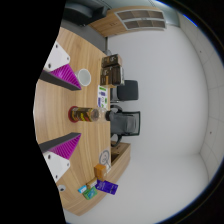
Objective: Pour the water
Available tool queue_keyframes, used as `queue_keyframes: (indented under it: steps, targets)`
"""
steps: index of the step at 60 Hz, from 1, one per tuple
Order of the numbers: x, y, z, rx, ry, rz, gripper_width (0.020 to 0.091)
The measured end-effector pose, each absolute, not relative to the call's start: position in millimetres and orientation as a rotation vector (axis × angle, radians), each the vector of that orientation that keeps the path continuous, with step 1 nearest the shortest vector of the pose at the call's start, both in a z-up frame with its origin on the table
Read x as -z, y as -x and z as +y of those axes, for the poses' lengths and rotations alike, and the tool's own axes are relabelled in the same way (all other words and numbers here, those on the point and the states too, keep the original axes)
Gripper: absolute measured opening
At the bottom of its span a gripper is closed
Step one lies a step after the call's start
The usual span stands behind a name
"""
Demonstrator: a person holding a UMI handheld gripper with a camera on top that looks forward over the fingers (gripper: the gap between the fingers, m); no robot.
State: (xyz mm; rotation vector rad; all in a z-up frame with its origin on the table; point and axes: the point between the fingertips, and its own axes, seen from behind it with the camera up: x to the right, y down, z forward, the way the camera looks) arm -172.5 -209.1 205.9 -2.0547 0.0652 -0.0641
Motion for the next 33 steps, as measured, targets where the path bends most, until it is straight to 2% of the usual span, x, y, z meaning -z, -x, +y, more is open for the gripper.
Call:
queue_keyframes:
  steps: [15,33]
  targets:
    - [-241.1,198.5,-311.3,0.093,2.076,0.064,0.0861]
    - [-237.7,200.3,-352.9,0.092,2.115,0.108,0.0859]
